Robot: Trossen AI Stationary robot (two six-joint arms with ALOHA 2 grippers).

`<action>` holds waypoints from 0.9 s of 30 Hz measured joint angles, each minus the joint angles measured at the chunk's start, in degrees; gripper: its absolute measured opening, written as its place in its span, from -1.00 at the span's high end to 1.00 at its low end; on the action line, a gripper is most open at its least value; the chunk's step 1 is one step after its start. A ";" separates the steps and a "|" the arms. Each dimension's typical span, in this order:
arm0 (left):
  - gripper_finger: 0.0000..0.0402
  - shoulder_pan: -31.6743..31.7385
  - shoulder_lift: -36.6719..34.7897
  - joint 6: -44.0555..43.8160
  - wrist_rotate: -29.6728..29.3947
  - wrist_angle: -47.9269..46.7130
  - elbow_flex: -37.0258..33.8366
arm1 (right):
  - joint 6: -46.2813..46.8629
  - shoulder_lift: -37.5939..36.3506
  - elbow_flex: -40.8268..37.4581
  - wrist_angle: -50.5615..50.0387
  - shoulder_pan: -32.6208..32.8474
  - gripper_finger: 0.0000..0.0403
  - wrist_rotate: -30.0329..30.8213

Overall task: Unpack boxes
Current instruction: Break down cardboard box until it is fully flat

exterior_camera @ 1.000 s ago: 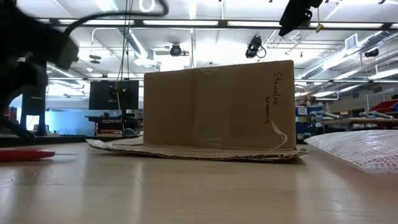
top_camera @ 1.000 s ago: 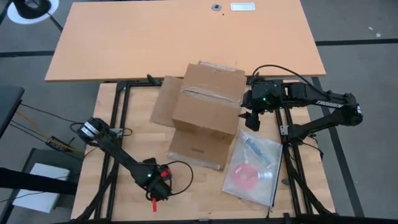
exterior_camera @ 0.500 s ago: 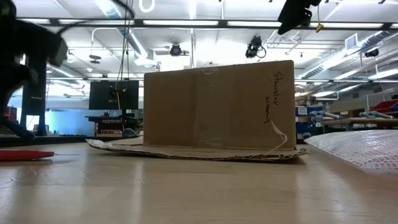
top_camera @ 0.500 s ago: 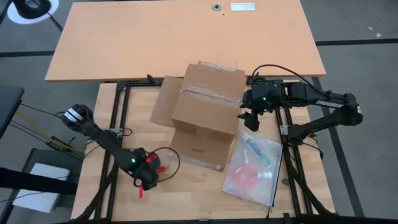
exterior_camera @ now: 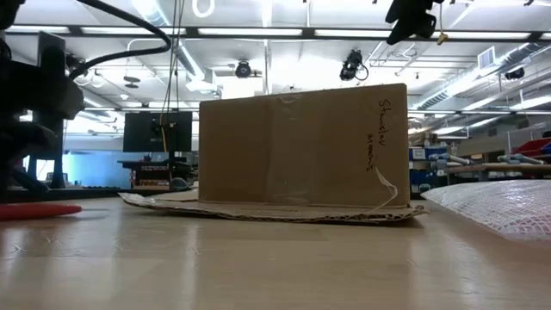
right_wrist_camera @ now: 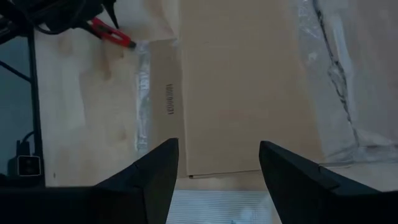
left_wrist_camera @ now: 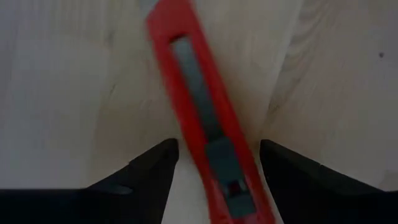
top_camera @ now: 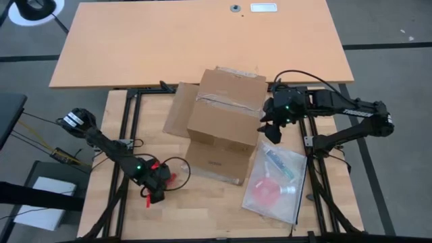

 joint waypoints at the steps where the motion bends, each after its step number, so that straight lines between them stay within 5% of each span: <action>1: -0.23 0.00 0.04 1.51 -0.47 0.27 -0.02 | -0.07 0.02 0.00 -0.04 -0.02 -0.13 0.02; 6: -0.15 0.71 1.09 5.60 -1.64 1.75 -0.04 | -0.82 0.00 0.00 -0.02 -0.08 -0.13 0.51; 16: 0.25 3.12 3.83 -6.43 -1.80 2.30 1.25 | -5.64 0.00 0.00 -0.12 -0.10 -0.13 0.65; 27: 0.40 3.74 4.45 -6.34 -0.03 -4.70 11.98 | -10.88 -0.35 0.00 -1.28 -0.10 -0.13 0.71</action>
